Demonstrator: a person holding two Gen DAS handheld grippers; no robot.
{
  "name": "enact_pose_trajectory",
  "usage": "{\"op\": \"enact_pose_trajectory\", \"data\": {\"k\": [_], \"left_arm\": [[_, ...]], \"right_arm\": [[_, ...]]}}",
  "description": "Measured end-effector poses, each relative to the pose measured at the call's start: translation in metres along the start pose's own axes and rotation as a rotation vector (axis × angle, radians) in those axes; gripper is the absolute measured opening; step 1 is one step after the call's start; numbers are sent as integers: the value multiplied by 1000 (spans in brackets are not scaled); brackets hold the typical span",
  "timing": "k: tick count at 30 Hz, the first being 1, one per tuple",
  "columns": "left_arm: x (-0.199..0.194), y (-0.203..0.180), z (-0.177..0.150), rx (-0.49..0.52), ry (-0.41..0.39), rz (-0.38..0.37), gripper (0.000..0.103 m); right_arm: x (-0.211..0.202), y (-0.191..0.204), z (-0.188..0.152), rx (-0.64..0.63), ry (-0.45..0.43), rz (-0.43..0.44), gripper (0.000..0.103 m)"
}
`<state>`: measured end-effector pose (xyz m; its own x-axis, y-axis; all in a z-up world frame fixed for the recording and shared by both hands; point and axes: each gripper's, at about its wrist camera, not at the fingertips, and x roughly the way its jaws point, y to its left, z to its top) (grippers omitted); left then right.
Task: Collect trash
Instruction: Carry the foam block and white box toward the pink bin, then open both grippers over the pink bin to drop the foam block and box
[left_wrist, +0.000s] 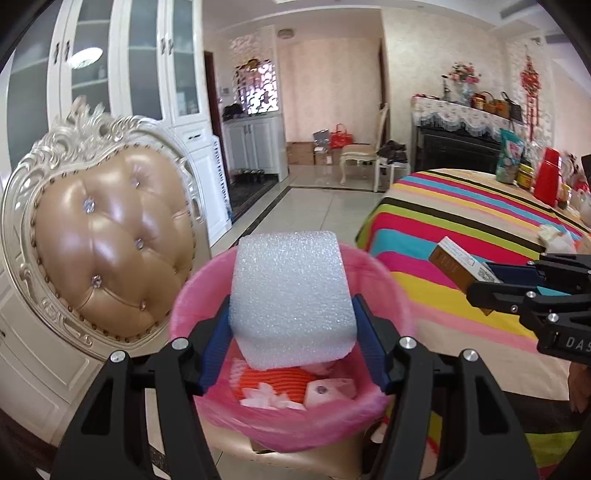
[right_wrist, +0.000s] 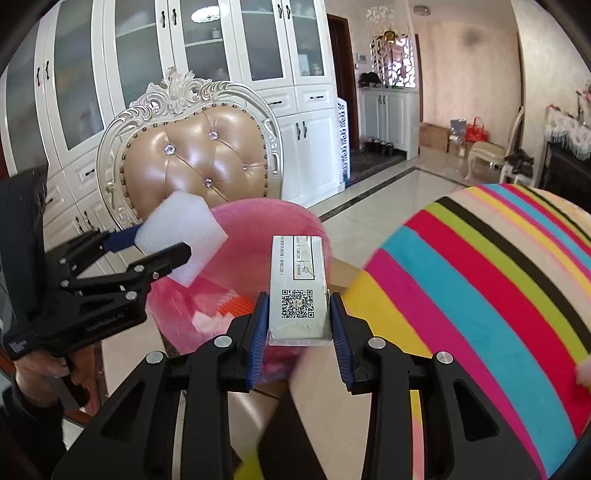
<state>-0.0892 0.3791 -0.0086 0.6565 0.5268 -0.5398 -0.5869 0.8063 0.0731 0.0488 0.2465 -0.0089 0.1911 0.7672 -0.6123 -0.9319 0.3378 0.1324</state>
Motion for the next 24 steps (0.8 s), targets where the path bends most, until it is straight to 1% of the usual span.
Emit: {"op": "enact_pose_trajectory", "data": {"k": [2,5,10,12,13,14,15,18,19,22,24], "left_arm": [[11,11,0,-23,9,21,61],[26,26,-1,-65,30,17,61],[48,38,-3,-85,68,23,61],[49,40,-5,-90,71,40,62],[48,41,-6,-95,73,49,65],[46,42,-6,-98,71,57,69],[44,42,-6,-98,67,64,71],[32,39,-5,-81,48,96,76],[26,34,-3,-70,37,108,80],[6,12,3,-38,-17,108,92],[-8,-10,9,-17,-57,75,97]], "right_arm": [[9,3,6,-4,4,11,34],[24,8,15,-10,5,30,34],[50,16,28,-48,12,54,34],[53,14,31,-44,8,77,45],[50,10,32,-32,-7,88,62],[44,6,33,-12,-33,104,75],[37,1,33,1,-59,111,75],[13,-11,29,15,-96,97,75],[5,-15,27,14,-105,89,75],[-27,-31,15,8,-132,27,75],[-52,-44,6,11,-154,-36,75]]}}
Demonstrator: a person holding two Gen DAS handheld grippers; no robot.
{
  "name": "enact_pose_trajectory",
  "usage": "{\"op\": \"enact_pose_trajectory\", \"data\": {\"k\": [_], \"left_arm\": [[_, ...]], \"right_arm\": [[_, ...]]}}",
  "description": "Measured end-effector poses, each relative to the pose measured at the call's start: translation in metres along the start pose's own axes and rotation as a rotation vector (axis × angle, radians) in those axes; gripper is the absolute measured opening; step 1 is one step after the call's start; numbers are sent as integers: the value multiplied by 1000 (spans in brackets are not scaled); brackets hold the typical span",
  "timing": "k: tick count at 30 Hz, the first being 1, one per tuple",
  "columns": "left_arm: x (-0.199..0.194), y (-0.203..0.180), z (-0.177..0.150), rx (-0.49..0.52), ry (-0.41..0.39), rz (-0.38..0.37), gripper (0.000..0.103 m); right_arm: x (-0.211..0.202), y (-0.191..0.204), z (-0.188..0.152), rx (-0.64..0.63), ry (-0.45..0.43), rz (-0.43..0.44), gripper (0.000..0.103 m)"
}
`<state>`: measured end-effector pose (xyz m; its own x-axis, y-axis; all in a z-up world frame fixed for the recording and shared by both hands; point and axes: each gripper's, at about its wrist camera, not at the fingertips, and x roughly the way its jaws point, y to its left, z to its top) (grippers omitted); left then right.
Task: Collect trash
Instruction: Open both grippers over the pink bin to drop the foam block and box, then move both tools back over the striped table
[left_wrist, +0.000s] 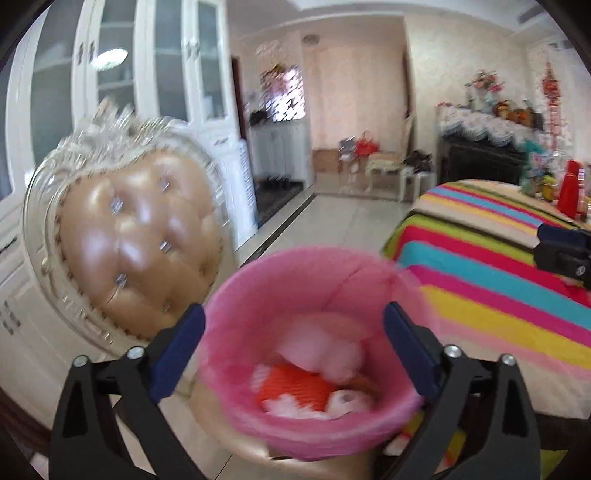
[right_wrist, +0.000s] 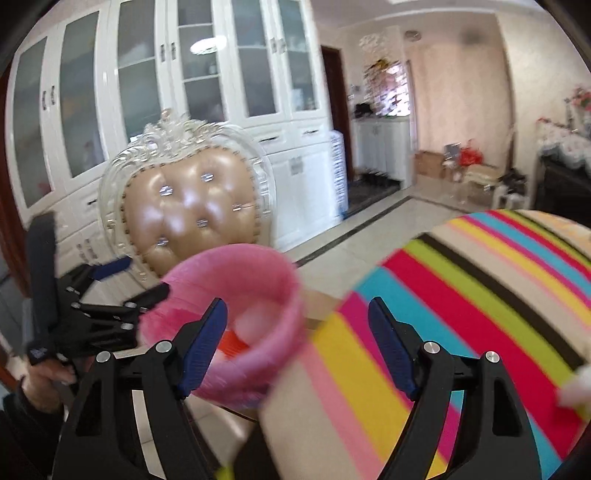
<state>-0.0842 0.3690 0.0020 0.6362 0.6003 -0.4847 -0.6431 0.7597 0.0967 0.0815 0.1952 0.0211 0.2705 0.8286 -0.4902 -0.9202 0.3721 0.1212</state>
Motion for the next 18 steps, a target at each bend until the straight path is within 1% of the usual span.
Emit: {"op": "enact_pose_trajectory", "data": {"k": [1,2,3,5,6,9,10,11,12,13,15,16,18], "left_arm": [[-10,-19,5,12,-30,-41,98],[-15,-30,9,19,-46,-66,98],[-22,-51,14,31,-69,-111,98],[-31,-83,21,50,-98,-176,98],[-37,-108,25,63,-118,-218,98],[-45,-165,33,107,-144,-302,98],[-49,-192,35,132,-150,-346,98],[-52,-211,36,145,-154,-378,98],[-55,-230,37,157,-155,-414,98],[-58,-254,38,166,-149,-465,98],[-61,-296,41,167,-118,-551,98],[-61,-311,42,165,-105,-580,98],[-62,-341,43,161,-80,-628,98]], "right_arm": [[-17,-10,-4,6,-13,-43,75],[-30,-20,-8,15,-22,-72,75],[-41,-29,-11,25,-29,-95,75],[-72,-52,-20,47,-55,-184,76],[-91,-67,-26,64,-66,-235,76],[-134,-106,-43,128,-85,-345,79],[-149,-118,-49,148,-90,-384,79],[-170,-138,-60,178,-93,-445,79],[-181,-149,-66,195,-95,-481,79],[-200,-167,-75,226,-97,-533,79],[-224,-194,-89,278,-100,-593,79],[-239,-211,-98,309,-103,-639,79],[-259,-236,-111,349,-106,-698,79]]}}
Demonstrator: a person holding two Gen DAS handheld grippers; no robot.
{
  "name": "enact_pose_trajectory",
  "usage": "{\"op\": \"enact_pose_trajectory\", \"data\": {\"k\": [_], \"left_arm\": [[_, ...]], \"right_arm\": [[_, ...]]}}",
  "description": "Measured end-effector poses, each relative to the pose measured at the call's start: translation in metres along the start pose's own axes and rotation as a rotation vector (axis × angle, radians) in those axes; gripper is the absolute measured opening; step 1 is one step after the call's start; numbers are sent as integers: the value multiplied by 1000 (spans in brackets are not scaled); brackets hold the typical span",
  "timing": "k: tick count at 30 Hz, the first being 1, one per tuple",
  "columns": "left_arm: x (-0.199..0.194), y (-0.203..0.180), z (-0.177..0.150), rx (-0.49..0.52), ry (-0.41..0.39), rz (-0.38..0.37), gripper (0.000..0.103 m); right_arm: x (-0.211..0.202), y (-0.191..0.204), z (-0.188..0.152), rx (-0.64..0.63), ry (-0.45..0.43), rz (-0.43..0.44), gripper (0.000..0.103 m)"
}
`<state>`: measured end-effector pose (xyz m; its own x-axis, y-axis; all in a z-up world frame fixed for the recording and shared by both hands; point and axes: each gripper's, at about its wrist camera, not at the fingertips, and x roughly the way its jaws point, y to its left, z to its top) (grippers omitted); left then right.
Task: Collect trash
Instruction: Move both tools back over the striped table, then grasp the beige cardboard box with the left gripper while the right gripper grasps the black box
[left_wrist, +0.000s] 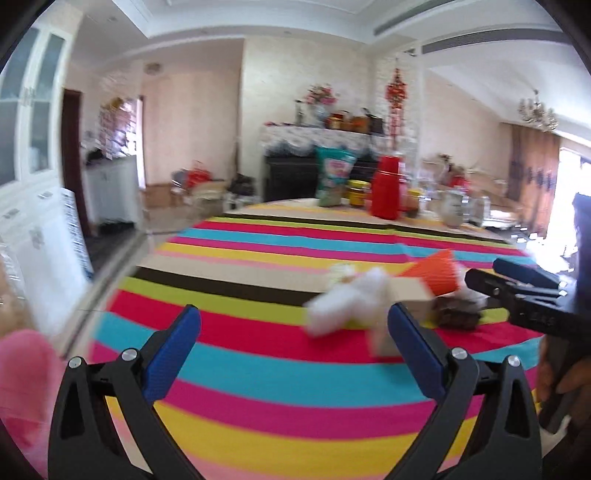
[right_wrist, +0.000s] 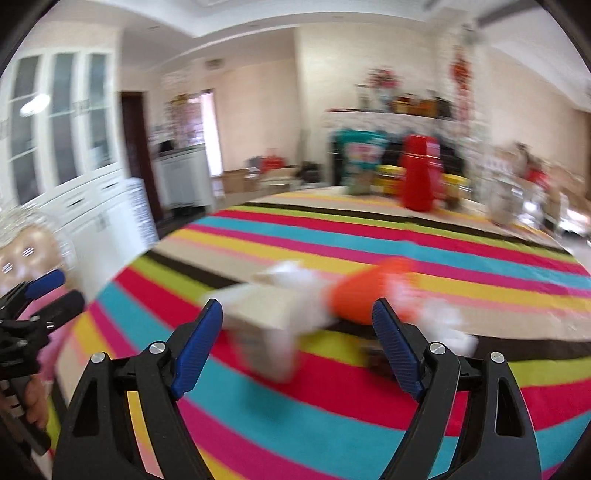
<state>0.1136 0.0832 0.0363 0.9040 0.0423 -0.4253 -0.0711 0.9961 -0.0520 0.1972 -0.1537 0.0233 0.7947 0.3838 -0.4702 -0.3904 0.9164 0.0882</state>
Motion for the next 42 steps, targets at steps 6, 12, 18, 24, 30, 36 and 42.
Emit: {"op": "enact_pose_trajectory", "data": {"k": [6,12,18,24,30,36,42], "left_arm": [[46,-51,5,-14,37,-47,98],[82,-78,9,-1,72,-54,98],[107,-99,0,34,92,-63,98],[139,-112,-19,90,150,-41,94],[157,-105,-27,112,190,-36,75],[154,-106,-30,144,193,-64,51],[135,-103,-23,145,140,-67,50]], "right_arm": [[12,-67,-3,96,6,-103,79],[13,-106,-14,200,-57,-116,79],[25,-120,-30,226,-11,-122,79],[28,-139,-40,265,-6,-149,79],[48,-132,-45,194,66,-142,79],[58,-100,-46,65,134,-89,79],[64,-94,-47,24,176,-83,79]]}}
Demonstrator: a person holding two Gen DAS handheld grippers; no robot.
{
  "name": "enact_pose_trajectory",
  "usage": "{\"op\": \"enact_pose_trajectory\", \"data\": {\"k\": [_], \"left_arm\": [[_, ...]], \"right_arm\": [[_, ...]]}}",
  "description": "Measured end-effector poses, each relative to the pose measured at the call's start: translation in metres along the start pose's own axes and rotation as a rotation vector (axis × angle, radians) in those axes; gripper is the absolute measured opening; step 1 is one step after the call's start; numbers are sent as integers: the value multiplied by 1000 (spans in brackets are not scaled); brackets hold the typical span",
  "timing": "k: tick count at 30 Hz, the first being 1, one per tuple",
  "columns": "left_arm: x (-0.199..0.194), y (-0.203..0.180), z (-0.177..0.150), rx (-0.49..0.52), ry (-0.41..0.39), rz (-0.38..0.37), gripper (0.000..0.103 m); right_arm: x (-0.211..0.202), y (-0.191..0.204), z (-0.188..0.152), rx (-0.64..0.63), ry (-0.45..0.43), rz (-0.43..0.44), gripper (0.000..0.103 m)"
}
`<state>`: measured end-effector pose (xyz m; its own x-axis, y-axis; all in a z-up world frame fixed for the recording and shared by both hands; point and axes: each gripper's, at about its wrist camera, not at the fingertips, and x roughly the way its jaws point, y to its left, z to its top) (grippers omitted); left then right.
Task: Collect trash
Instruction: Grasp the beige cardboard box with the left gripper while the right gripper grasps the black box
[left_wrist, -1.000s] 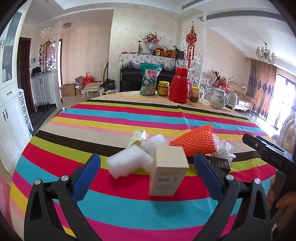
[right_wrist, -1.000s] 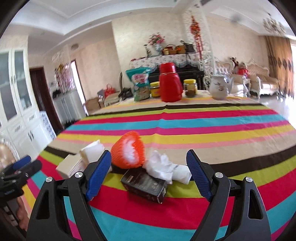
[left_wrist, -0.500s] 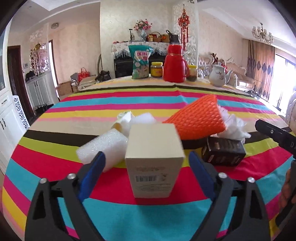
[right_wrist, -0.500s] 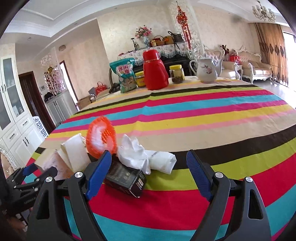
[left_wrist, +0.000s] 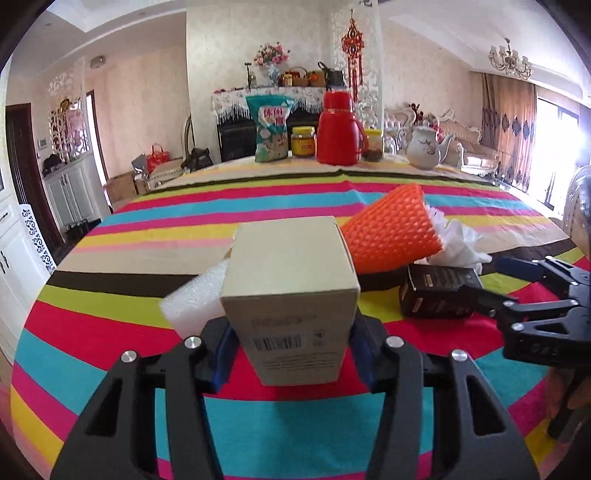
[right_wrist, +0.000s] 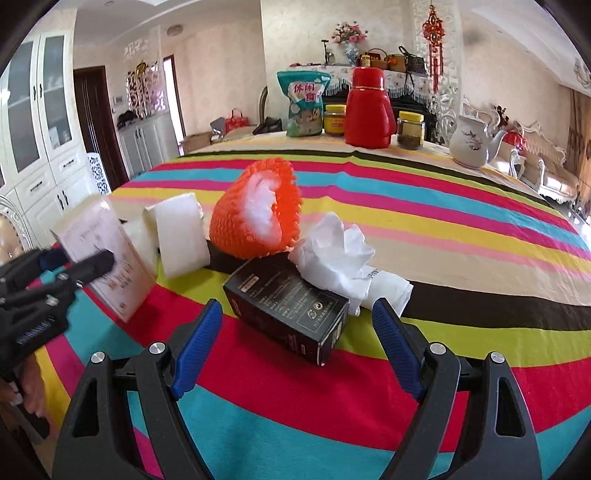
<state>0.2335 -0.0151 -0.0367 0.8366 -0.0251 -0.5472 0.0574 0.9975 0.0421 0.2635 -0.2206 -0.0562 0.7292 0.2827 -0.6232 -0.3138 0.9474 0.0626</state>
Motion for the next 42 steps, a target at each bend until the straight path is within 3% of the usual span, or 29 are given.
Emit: {"op": "enact_pose_trajectory", "data": {"k": [6,17,26,31,37,42], "left_arm": [[-3,10,1,-42,-9,-24,51],[-11,11,2,-48,-29,-4,51],[-15,16,3,-64,-36,15,51],[-15,18,4,-72,-42,31,51],[-11,20,4,-76,-31,32,51],[-12,18,4,-63,-32,33,51]], "right_arm": [[11,-9,4,48,46,41,79],[38,-6,11,-3,121,56,79],[11,38,-3,-124,142,211,79],[1,44,-2,-155,129,191,79],[24,32,-1,-98,167,124,76],[36,33,-3,-74,189,72,64]]}}
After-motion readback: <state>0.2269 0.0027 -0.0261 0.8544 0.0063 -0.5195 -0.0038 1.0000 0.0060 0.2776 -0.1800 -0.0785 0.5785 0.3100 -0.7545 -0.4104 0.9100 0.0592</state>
